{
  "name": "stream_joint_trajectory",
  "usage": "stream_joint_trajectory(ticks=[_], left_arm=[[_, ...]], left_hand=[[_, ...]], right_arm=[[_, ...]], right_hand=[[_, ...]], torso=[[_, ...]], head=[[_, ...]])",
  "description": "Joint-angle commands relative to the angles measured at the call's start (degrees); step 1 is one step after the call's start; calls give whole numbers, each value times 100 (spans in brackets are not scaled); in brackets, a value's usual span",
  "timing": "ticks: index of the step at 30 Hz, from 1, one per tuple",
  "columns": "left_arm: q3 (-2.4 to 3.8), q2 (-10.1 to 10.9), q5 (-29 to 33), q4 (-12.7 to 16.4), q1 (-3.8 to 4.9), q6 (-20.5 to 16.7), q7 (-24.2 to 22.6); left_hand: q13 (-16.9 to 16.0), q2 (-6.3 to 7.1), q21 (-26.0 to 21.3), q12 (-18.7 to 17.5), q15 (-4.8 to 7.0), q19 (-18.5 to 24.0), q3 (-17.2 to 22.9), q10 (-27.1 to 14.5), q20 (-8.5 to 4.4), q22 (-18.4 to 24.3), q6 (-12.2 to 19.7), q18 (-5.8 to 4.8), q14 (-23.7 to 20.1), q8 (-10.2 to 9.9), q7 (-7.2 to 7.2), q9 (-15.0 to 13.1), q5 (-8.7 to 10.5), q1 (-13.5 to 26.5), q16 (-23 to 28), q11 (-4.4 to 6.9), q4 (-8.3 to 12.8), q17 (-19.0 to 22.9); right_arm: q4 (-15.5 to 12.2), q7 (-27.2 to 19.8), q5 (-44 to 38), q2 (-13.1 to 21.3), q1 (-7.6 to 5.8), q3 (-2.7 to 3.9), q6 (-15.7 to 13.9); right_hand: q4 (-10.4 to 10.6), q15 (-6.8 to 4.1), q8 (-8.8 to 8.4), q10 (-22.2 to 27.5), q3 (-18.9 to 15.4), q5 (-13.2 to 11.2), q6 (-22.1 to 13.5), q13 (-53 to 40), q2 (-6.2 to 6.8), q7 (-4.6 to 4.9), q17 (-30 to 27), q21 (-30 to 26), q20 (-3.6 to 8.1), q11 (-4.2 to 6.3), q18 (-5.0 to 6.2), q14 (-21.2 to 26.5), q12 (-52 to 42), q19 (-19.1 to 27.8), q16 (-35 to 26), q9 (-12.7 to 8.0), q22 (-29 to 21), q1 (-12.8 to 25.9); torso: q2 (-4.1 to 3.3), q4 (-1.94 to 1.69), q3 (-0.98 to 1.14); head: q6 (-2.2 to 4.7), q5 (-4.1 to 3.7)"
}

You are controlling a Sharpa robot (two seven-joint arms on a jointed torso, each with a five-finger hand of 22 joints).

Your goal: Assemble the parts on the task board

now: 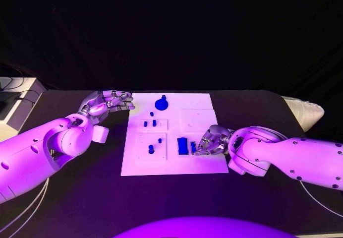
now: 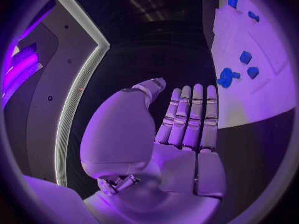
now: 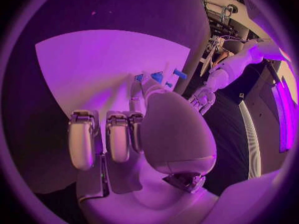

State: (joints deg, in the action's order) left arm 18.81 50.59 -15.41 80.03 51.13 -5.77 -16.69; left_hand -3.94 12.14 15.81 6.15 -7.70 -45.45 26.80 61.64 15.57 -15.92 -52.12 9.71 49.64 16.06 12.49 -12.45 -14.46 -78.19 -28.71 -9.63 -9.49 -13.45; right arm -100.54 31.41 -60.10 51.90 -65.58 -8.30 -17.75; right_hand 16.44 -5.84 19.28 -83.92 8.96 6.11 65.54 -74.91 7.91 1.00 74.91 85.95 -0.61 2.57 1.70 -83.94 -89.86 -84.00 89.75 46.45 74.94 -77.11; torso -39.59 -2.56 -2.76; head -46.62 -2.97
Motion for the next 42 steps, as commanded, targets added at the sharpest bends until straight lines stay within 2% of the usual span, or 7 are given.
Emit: stream_joint_trajectory(ticks=[1,10,18,27,37,42], left_arm=[[3,-4,-11,18,0,89,-54],[3,-4,-11,18,0,90,-54],[3,-9,-12,14,-1,92,-54],[3,-6,-13,14,-1,91,-53],[3,-1,-15,15,-1,87,-51],[3,-2,-18,15,-1,89,-51]], left_hand=[[-9,-14,-16,-17,-7,-35,-32,-7,-15,9,49,65,-51,-7,6,9,37,-19,-33,1,8,-9],[-9,-30,-39,-17,-9,-52,-61,-13,-15,25,50,65,-61,-6,5,21,33,-45,-34,-1,-18,-25],[-9,-30,-42,-17,-8,-55,-64,-14,-15,27,50,65,-62,-6,4,22,33,-54,-34,0,-18,-27],[-9,-30,-42,-17,-8,-55,-64,-14,-15,27,50,65,-62,-6,4,22,33,-54,-34,0,-18,-27],[-9,-30,-42,-17,-8,-55,-64,-14,-15,27,50,65,-62,-6,4,22,33,-54,-34,0,-18,-27],[-9,-30,-42,-17,-8,-55,-64,-14,-15,27,50,65,-62,-6,4,22,33,-54,-34,0,-18,-27]], right_arm=[[33,101,-117,-22,8,0,-90],[147,118,-148,-115,9,0,16],[252,122,-116,-212,22,0,130],[346,163,-160,-249,45,-1,115],[349,129,-163,-243,53,-1,127],[315,47,-105,-212,56,-1,110]], right_hand=[[23,-40,28,-608,11,29,-20,-1509,-42,-25,1509,34,51,50,-102,-606,-14,-524,25,7,1415,21],[0,-47,61,-608,26,39,-41,-1509,-35,-37,1509,41,57,61,-103,-606,-14,-526,25,20,1417,-13],[-7,-51,81,-608,23,21,-55,-1509,-3,-40,1509,40,60,64,-102,-606,-14,-525,25,28,1417,-37],[-12,-53,97,-608,32,9,-63,-1509,3,-43,1509,36,63,67,-102,-606,-14,-524,25,32,1416,-65],[0,-55,110,-608,27,-11,-69,-1509,12,-39,1509,36,65,65,-102,-606,-14,-524,25,35,1416,-60],[13,-53,136,-608,-2,-49,-85,-1509,58,-32,1509,23,67,61,-100,-606,-14,-522,25,40,1413,-38]], torso=[[2,2,6],[5,8,9],[9,4,3],[9,1,-1],[4,2,5],[8,2,5]], head=[[-9,5],[-14,5],[-9,-3],[-4,-9],[7,-7],[12,-11]])
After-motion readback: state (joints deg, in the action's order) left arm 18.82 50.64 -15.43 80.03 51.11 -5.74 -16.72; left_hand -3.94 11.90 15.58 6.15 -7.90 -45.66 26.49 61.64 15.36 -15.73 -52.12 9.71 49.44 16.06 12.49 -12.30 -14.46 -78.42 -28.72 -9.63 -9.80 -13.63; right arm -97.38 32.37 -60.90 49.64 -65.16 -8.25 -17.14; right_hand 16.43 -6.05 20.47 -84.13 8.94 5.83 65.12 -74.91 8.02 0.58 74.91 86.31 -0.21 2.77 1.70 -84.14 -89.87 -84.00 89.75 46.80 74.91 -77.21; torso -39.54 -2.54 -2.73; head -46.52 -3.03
